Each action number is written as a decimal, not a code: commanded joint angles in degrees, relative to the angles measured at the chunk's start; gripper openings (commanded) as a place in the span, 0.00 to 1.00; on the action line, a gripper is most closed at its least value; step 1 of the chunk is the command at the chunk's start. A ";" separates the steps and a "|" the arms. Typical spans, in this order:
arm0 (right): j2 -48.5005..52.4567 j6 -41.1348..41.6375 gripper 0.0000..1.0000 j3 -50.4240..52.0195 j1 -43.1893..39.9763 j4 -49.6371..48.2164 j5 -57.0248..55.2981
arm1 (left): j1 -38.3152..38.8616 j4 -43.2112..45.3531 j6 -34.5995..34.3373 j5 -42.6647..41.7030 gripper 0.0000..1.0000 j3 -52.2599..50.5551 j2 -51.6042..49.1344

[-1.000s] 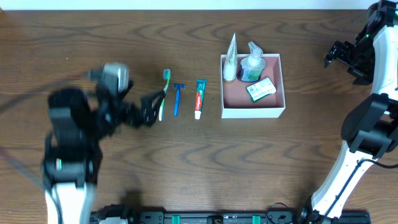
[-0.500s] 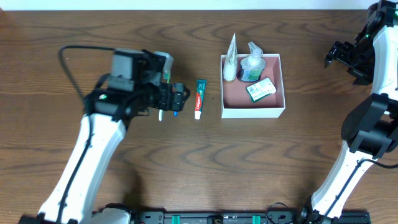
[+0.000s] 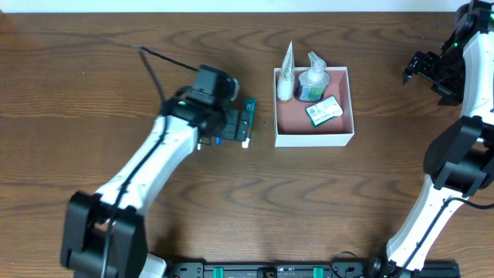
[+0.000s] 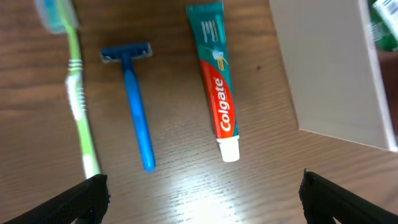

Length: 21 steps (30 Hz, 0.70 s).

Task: Pack container
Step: 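Reach the left gripper forward over the Colgate toothpaste, then lower and close the left gripper on the Colgate toothpaste tube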

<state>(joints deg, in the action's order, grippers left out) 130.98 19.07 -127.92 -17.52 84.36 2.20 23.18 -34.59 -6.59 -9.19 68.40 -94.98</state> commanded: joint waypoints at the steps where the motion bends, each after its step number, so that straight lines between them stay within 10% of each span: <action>1: -0.83 0.81 0.99 0.11 0.00 0.04 0.20 | 1.09 1.25 -2.10 4.35 0.98 1.92 -2.95; 21: -0.83 0.81 0.99 0.11 0.00 0.04 0.20 | 1.55 -1.36 -4.11 6.45 0.98 12.52 -17.18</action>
<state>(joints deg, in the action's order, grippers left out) 130.98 19.07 -127.90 -17.50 84.36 2.17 24.49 -35.53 -8.67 -3.81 80.20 -109.58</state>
